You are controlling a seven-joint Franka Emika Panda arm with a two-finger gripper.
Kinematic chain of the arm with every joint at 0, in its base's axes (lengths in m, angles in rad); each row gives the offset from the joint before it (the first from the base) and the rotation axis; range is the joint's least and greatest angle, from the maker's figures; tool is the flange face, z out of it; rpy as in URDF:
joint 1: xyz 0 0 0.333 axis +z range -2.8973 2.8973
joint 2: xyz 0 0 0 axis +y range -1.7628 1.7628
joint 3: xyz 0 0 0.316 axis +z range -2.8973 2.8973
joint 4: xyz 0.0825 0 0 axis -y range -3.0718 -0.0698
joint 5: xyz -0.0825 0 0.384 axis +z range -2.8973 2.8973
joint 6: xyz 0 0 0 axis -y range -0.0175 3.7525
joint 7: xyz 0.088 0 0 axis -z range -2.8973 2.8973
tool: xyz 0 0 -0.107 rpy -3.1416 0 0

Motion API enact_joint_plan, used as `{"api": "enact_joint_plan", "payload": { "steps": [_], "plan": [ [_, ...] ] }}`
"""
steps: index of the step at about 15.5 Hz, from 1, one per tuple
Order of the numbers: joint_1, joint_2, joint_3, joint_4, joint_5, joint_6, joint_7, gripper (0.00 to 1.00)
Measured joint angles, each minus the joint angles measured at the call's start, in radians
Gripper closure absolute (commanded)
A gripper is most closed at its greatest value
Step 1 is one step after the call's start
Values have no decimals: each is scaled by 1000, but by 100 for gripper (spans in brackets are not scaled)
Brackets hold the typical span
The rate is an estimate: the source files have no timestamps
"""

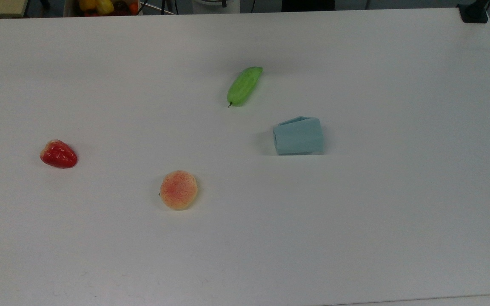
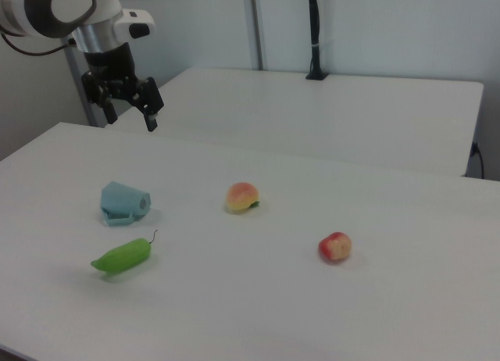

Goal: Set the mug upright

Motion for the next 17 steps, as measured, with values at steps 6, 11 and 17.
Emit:
{"api": "enact_joint_plan", "payload": {
  "steps": [6,11,17],
  "plan": [
    [2,0,-3,0,0,-1,0,0],
    [2,-1,-3,0,0,-2,0,0],
    [-1,-2,-4,1,0,-13,0,0]
  ]
}}
